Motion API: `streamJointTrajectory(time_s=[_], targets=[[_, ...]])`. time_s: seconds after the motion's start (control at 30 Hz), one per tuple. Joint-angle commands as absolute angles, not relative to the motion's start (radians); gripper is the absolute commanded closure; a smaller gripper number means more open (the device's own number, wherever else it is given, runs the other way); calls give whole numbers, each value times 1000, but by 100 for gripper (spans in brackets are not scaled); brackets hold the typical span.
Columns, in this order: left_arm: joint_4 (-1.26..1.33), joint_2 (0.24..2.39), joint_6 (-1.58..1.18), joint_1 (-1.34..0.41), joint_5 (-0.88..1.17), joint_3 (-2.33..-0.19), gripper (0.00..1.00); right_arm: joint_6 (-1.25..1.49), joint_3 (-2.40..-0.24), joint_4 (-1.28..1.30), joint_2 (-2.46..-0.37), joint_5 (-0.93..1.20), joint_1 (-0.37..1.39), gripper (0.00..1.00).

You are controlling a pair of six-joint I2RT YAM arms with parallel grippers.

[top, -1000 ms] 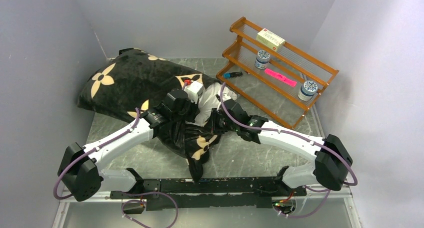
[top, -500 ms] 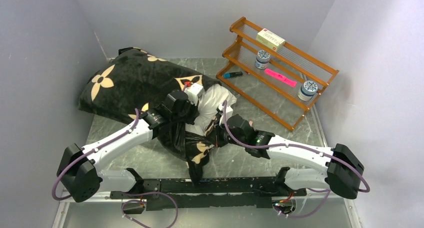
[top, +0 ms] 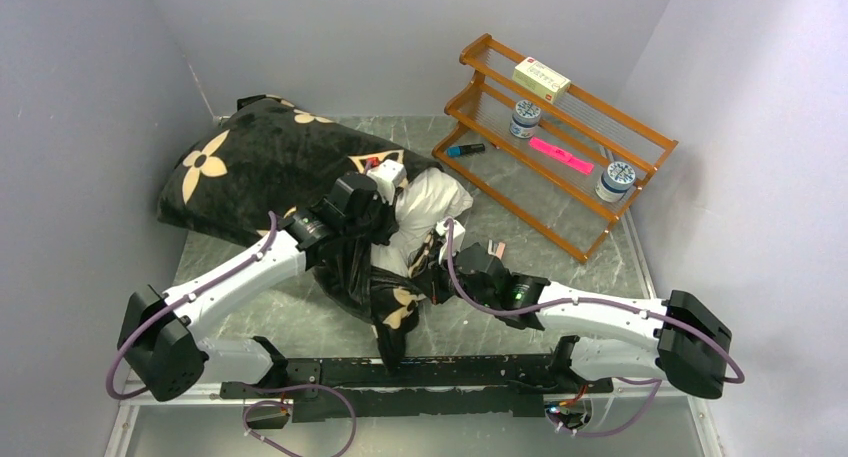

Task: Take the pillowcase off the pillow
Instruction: Remove the pillow from the pillowcase.

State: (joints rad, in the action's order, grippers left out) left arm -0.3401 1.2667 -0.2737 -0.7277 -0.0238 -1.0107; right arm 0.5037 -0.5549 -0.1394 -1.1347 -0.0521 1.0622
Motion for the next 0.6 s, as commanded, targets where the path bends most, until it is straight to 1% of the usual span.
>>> streamJointTrajectory(time_s=[0.0, 0.27, 0.57], targets=[[-136, 1275, -286, -675, -154, -1194, 95, 465, -480, 142, -1122, 77, 1154, 100], [-191, 1392, -319, -655, -175, -1414, 95, 420, -445, 102, -1030, 10, 1197, 100], [-259, 1492, -329, -605, -178, -1637, 95, 328, -444, 30, -1034, 2, 1225, 100]])
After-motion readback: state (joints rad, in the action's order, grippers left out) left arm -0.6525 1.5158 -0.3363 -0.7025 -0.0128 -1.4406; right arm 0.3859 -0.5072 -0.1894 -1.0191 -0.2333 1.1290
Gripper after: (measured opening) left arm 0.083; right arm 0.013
